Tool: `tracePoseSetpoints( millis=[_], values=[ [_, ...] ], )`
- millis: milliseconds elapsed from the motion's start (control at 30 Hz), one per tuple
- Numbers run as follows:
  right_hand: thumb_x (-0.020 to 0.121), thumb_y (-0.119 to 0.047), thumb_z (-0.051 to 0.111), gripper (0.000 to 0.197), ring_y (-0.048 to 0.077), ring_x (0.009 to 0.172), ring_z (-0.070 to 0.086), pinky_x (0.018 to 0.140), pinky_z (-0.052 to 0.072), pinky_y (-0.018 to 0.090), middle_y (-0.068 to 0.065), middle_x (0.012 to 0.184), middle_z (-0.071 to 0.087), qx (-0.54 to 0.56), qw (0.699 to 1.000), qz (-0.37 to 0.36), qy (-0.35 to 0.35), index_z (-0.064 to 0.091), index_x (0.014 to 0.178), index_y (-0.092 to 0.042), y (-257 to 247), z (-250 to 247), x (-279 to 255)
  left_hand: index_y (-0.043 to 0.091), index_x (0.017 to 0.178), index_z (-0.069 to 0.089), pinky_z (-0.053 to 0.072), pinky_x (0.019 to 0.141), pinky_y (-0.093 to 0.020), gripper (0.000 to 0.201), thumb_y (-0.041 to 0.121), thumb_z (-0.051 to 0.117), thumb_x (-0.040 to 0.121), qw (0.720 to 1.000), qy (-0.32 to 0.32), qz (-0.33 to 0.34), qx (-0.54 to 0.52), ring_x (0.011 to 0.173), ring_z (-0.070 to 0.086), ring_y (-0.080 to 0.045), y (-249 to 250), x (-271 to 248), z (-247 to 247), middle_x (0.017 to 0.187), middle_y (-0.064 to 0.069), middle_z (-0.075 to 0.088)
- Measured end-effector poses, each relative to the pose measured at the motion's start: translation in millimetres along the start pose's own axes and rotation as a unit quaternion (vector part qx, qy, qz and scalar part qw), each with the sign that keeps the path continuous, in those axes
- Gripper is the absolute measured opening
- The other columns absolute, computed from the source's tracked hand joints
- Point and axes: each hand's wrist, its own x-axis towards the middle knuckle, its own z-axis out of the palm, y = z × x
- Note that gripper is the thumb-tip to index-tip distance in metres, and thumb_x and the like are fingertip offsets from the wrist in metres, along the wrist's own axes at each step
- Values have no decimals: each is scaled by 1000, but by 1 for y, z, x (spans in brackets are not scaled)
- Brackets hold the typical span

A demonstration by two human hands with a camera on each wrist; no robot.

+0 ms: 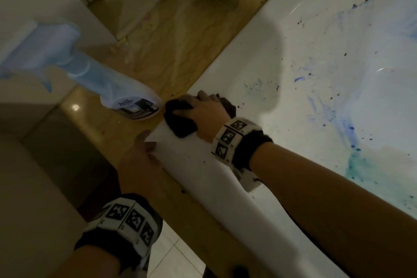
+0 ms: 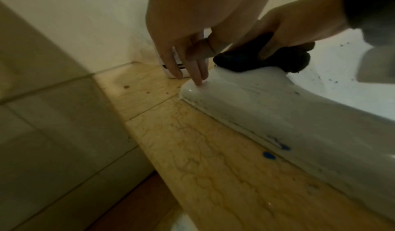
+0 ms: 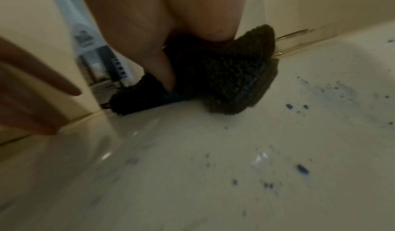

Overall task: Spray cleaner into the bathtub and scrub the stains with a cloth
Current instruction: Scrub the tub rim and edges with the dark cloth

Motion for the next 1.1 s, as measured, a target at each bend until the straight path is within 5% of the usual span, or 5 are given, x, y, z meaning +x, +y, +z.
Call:
tracePoseSetpoints(
  millis=[200,667,767,900,1100],
  values=[
    [90,-19,53,40,28,115,33,95,32,40,-3,145,34,51,987,-143,-60,55,127,-35,-7,36,-55,7,132,47,39,102,-35,50,-12,45,86,1000,8,29,8,117,51,-27,-12,-8,4,126,-14,55],
    [78,-14,56,19,30,104,50,94,41,41,6,112,58,81,940,-68,-324,74,85,-14,28,63,-213,2,140,36,30,109,-42,60,-7,51,83,982,-84,91,142,137,31,-31,7,-44,25,149,-16,30],
    [74,-13,53,25,18,90,58,90,45,28,2,100,67,172,955,66,-231,74,86,-15,52,44,-244,6,142,33,25,113,-43,61,2,55,85,964,-119,172,165,141,23,-26,14,-57,27,153,-12,23],
    [74,-5,57,30,19,89,54,84,43,29,4,97,57,282,921,241,117,68,101,-13,69,12,-294,16,149,-8,1,116,-41,92,59,44,87,910,-209,162,320,144,-13,-18,32,-71,35,156,-3,-18],
    [81,7,54,59,32,95,54,82,37,24,12,119,46,244,899,334,141,46,134,-16,20,27,-357,6,146,-19,-4,116,-45,113,69,49,79,855,-301,148,395,143,-18,-26,73,-118,47,152,-12,-26]
  ],
)
